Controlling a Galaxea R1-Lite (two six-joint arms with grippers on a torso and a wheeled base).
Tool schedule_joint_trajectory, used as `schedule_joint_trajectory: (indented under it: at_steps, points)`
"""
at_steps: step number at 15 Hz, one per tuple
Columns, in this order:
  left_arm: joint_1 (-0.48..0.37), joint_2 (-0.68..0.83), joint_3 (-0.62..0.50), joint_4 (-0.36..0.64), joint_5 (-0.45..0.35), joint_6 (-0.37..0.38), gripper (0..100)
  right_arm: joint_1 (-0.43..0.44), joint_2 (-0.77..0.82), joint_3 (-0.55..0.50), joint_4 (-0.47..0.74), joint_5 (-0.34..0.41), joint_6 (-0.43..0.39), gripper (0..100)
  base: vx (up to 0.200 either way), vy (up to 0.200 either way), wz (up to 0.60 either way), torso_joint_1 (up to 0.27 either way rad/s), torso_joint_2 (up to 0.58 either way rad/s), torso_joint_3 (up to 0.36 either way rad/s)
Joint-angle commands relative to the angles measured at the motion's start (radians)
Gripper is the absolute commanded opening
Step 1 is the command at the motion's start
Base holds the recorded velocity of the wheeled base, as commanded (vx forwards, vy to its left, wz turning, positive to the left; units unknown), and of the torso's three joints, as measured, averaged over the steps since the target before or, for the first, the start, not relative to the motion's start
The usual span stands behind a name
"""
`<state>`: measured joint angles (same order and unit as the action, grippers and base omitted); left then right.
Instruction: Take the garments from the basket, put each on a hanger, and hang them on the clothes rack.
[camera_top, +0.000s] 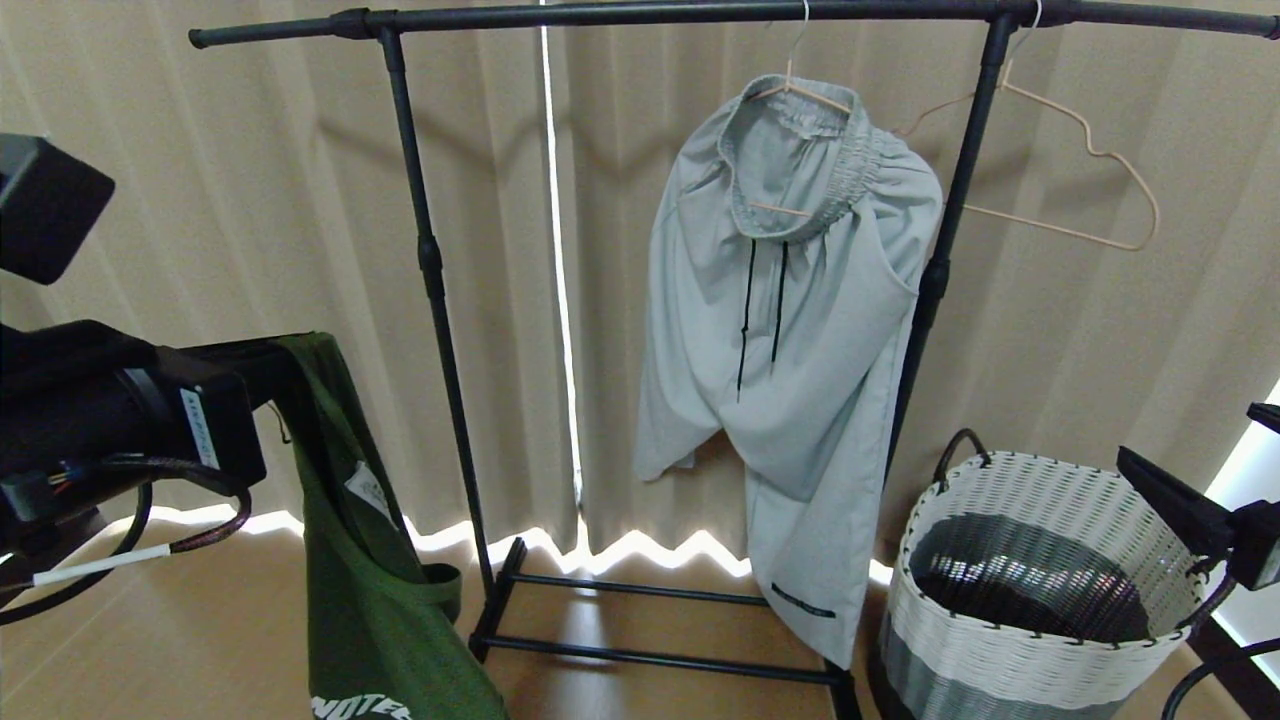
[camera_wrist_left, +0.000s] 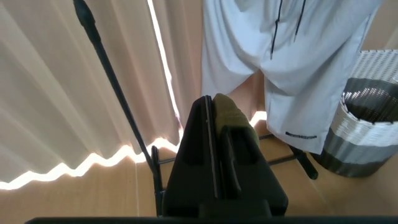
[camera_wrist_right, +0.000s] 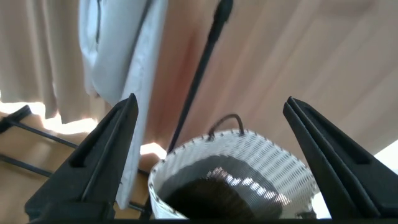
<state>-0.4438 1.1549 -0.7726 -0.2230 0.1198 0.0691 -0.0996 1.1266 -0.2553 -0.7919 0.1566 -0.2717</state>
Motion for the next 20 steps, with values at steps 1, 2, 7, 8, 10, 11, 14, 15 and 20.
schedule_joint_trajectory:
  at_steps: [1, 2, 7, 8, 10, 11, 14, 15, 20]
  points:
    - [0.004, -0.017, 0.007, -0.001, 0.000, 0.000, 0, -0.006, -0.010, 0.008, -0.001, 0.000, -0.001, 100, 0.000, 0.000, 0.00, 0.000, 0.00, 0.000]
    - [0.004, -0.020, 0.007, -0.001, 0.000, 0.001, 0, -0.008, -0.010, 0.008, -0.003, 0.000, 0.000, 100, 0.000, 0.000, 0.00, 0.000, 0.00, 0.000]
    - [0.005, -0.018, 0.035, -0.004, -0.002, 0.001, 0, -0.008, -0.019, 0.013, -0.001, 0.001, 0.000, 100, 0.000, 0.000, 0.00, 0.043, -0.15, -0.124]
    - [0.004, -0.018, 0.044, -0.006, -0.002, 0.003, 0, -0.008, -0.025, 0.014, -0.001, 0.001, 0.000, 100, 0.000, 0.000, 0.00, 0.032, -0.13, -0.271]
    - [0.005, -0.018, 0.045, -0.004, -0.002, 0.003, 0, -0.008, -0.034, 0.014, -0.001, 0.001, 0.002, 100, 0.000, 0.000, 0.00, 0.151, -0.48, -0.298]
    - [0.004, -0.018, 0.047, -0.004, -0.002, 0.003, 0, -0.008, -0.034, 0.014, -0.001, 0.001, 0.000, 100, 0.000, 0.000, 0.00, 0.183, -0.55, -0.276]
    - [0.004, -0.018, 0.049, -0.006, -0.002, 0.004, 0, -0.008, -0.033, 0.014, -0.001, 0.001, 0.002, 100, 0.000, 0.000, 0.00, 0.191, -0.50, -0.284]
    - [0.004, -0.018, 0.052, -0.006, -0.002, 0.006, 0, -0.008, -0.033, 0.016, -0.001, 0.001, 0.002, 100, 0.000, 0.000, 0.00, 0.183, -0.48, -0.286]
    - [0.004, -0.024, 0.078, -0.007, 0.000, 0.008, 0, -0.008, -0.034, 0.018, -0.001, 0.001, 0.002, 100, 0.000, 0.000, 0.00, 0.201, -0.48, -0.281]
